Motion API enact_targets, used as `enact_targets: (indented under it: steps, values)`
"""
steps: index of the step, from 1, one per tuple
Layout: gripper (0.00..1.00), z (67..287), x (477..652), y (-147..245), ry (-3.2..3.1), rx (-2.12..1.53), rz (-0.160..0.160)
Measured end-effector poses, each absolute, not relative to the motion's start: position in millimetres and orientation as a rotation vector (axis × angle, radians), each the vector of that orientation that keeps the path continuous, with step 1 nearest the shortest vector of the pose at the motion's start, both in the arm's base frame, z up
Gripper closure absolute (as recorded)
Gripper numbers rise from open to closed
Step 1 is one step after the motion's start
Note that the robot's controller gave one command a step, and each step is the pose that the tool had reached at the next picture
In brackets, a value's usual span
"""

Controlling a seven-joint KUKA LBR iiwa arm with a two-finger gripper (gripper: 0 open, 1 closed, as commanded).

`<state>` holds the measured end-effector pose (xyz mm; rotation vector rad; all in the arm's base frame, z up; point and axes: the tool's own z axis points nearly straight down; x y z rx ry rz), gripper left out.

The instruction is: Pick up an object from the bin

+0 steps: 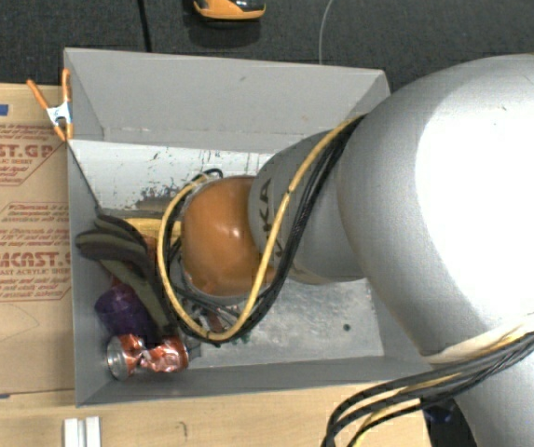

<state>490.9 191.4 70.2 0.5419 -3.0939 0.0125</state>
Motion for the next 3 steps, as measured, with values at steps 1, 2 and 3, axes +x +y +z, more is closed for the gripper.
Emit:
enact_targets:
  steps: [1,2,3]
  values:
    - [0.00,70.5,492.0,194.8,-3.103,0.542,0.002]
    - [1.00,69.9,490.5,192.6,-3.094,0.542,0.009]
    - [1.00,70.0,490.5,192.7,-3.094,0.543,0.009]
